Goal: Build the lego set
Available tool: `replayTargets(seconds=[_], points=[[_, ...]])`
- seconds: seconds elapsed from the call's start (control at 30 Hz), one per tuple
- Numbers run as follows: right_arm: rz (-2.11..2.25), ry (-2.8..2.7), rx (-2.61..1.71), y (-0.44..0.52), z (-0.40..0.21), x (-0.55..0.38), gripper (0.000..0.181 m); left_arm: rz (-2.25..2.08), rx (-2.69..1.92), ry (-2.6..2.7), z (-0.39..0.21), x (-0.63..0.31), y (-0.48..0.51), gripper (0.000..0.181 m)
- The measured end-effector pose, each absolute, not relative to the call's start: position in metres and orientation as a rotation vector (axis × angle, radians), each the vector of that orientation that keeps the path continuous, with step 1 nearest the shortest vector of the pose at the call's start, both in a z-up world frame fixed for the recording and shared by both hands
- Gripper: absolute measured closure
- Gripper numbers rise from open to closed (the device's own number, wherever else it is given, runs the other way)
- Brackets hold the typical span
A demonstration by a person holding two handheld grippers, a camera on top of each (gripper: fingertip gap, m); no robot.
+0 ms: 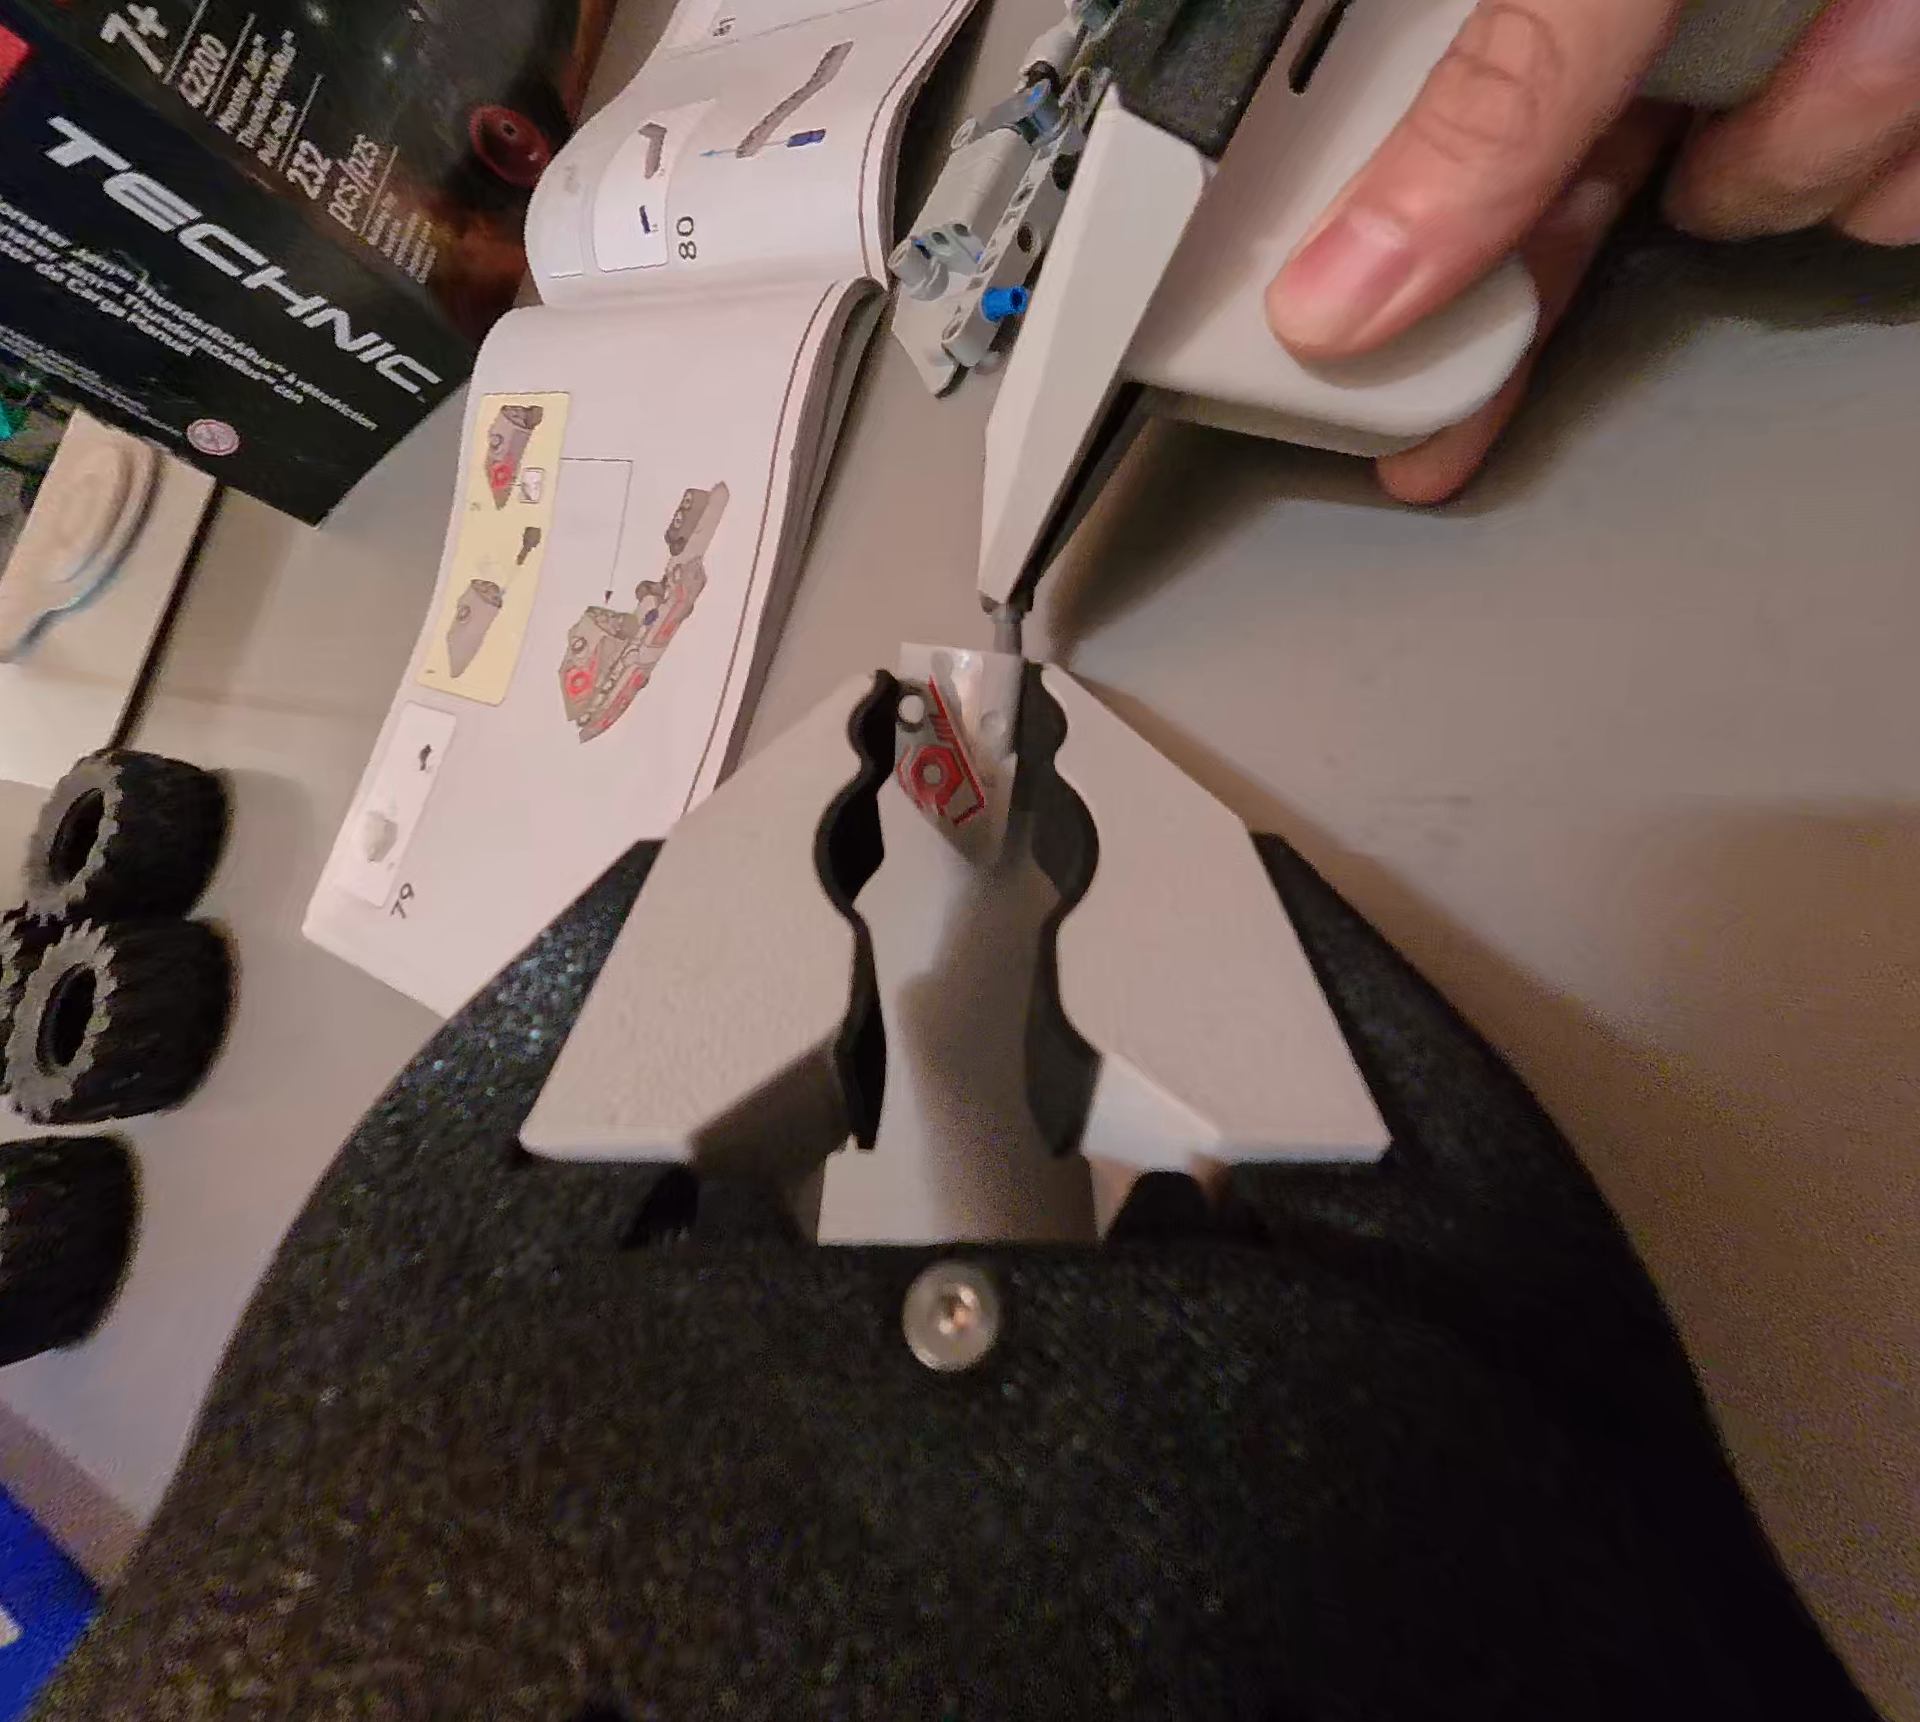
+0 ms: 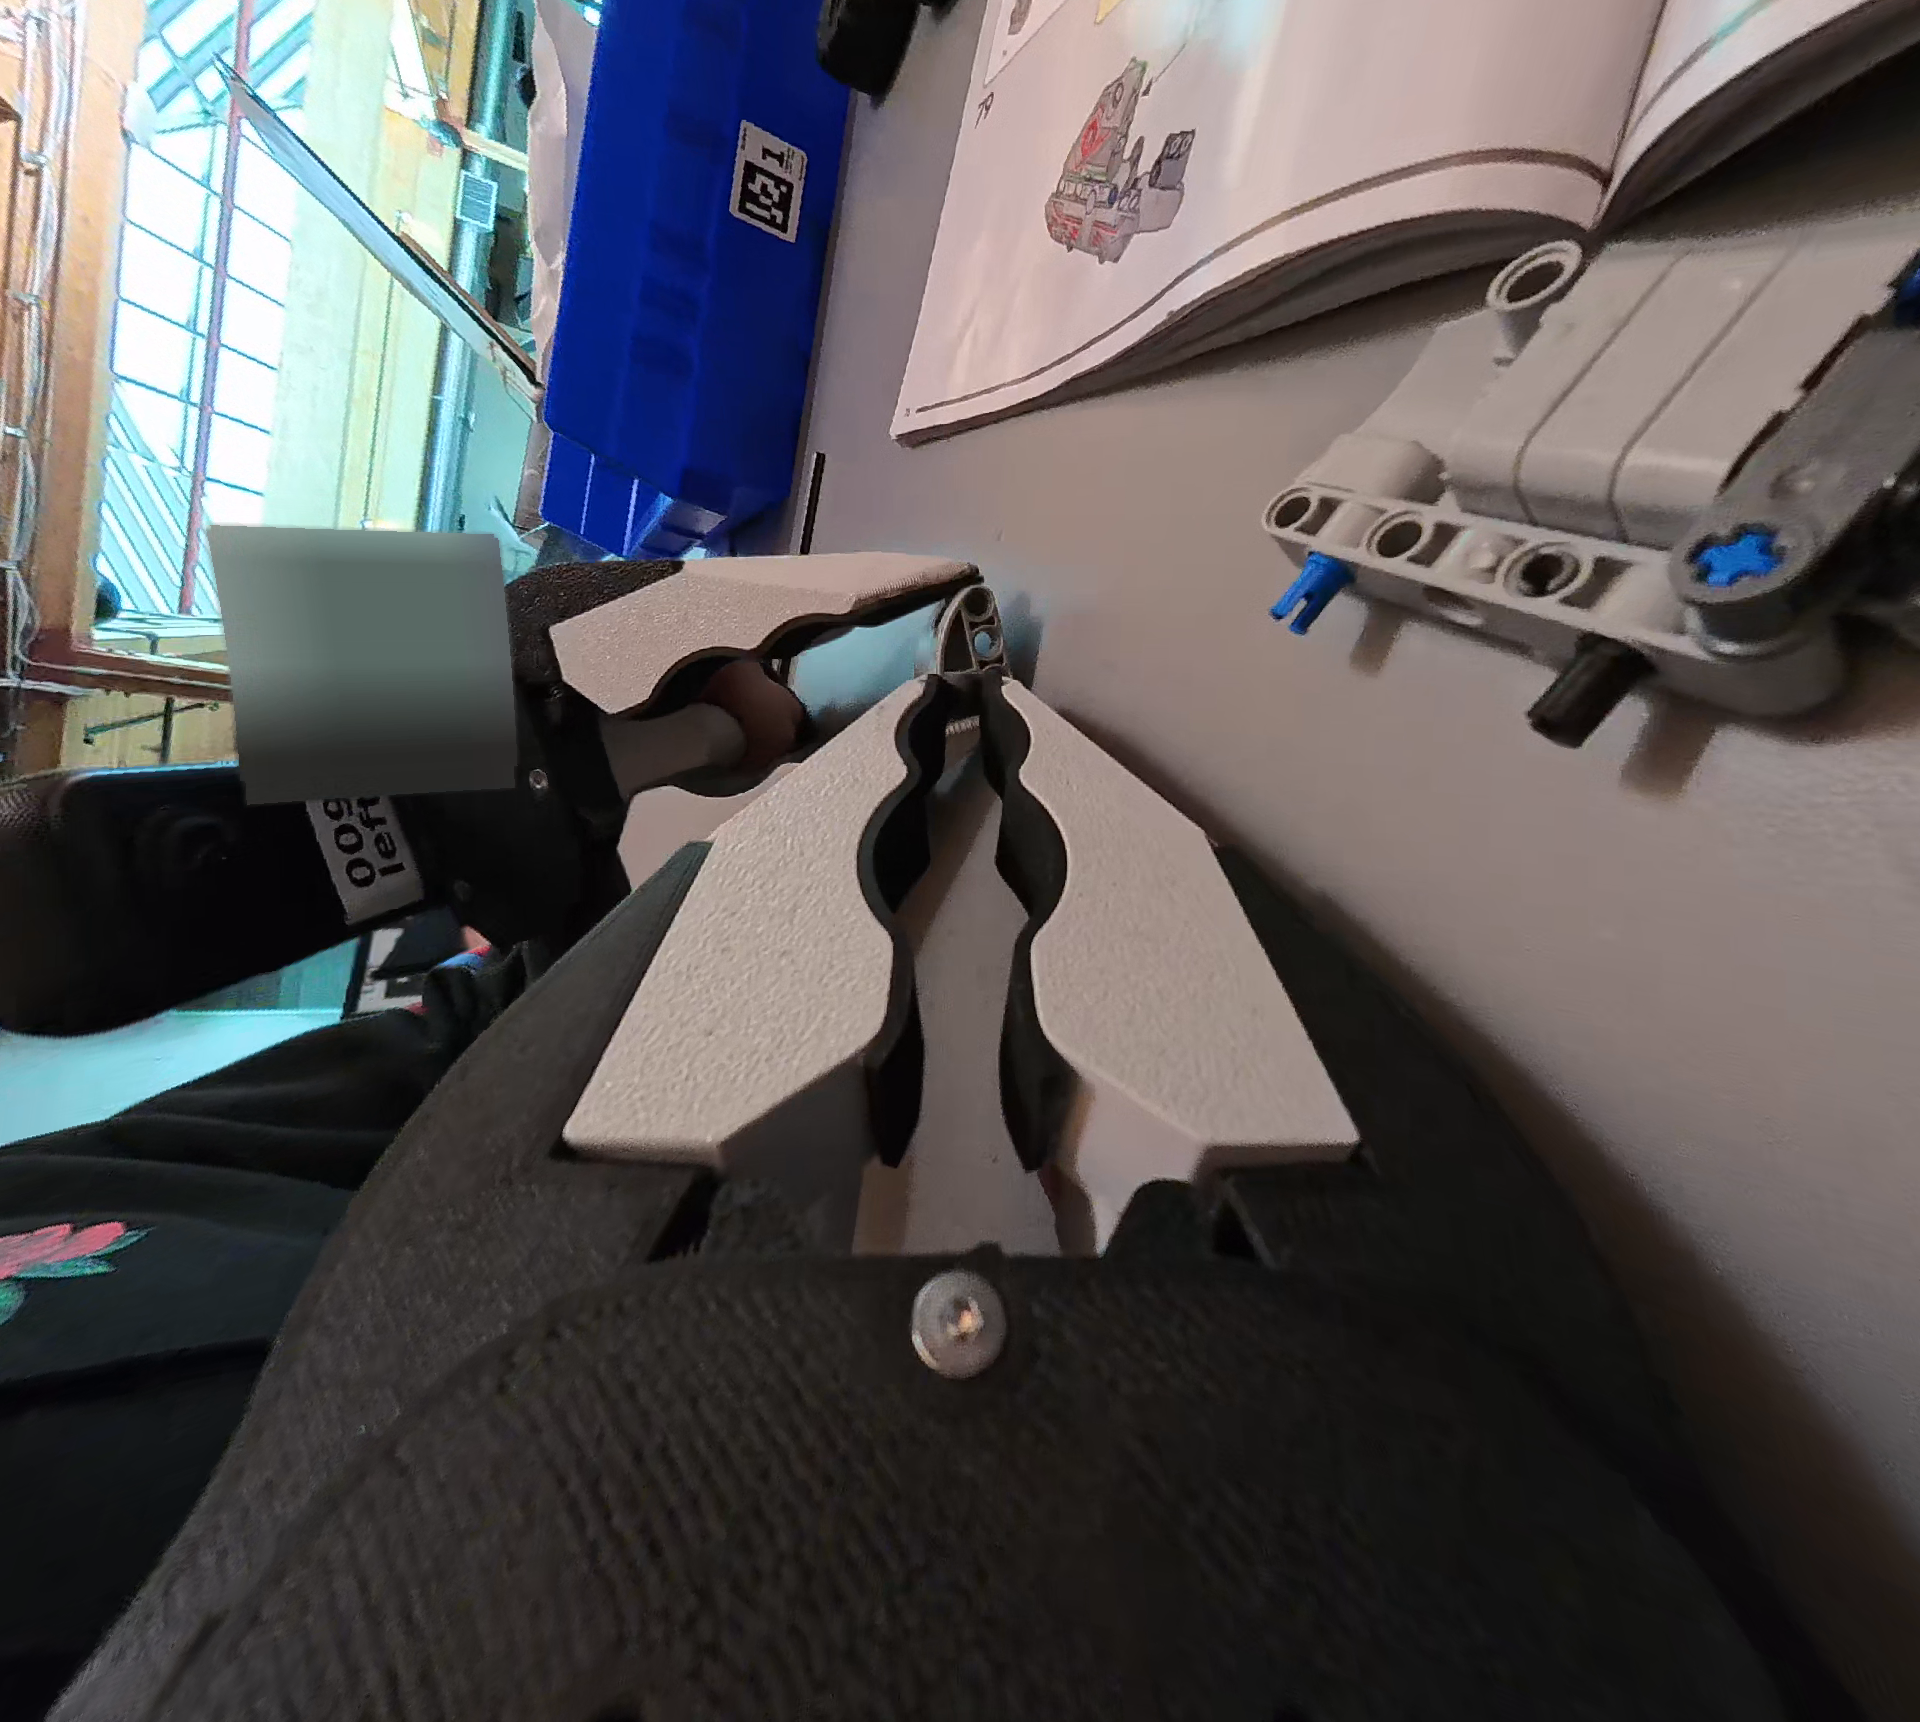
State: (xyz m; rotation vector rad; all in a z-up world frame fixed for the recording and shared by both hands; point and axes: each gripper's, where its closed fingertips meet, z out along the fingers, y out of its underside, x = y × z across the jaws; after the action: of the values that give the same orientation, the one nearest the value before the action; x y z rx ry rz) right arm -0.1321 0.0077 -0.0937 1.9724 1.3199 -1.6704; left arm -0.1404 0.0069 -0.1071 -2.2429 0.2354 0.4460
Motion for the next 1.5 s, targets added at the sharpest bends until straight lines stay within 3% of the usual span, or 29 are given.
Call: replayTargets(seconds=[0.43,0.67,0.7,0.8,1.07,1.3,1.5], points=[[-1.698,1.375,1.97,0.008,-0.093,-0.13,0.175,0.507,-2.241,0.246,-0.106,-0.14,0.008,0.16],[-1.631,1.374,1.954,0.004,-0.099,-0.125,0.175,0.361,-2.233,0.09,-0.102,-0.143,0.01,0.159],[-1.61,1.382,1.94,-0.002,-0.101,-0.121,0.181,0.282,-2.167,0.091,-0.092,-0.133,0.017,0.16],[-1.585,1.416,1.901,-0.021,-0.101,-0.117,0.181,0.542,-2.266,0.24,-0.1,-0.145,0.006,0.159],[-1.612,1.479,1.802,-0.011,-0.095,-0.104,0.181,0.259,-2.265,0.194,-0.109,-0.137,0.0,0.159],[-1.665,1.936,1.723,0.027,-0.08,-0.087,0.139,-0.035,-2.297,0.209,-0.111,-0.094,0.04,0.156],[-1.649,2.243,1.607,0.061,-0.077,-0.07,0.146,0.029,-2.313,0.339,-0.105,-0.088,0.045,0.132]])
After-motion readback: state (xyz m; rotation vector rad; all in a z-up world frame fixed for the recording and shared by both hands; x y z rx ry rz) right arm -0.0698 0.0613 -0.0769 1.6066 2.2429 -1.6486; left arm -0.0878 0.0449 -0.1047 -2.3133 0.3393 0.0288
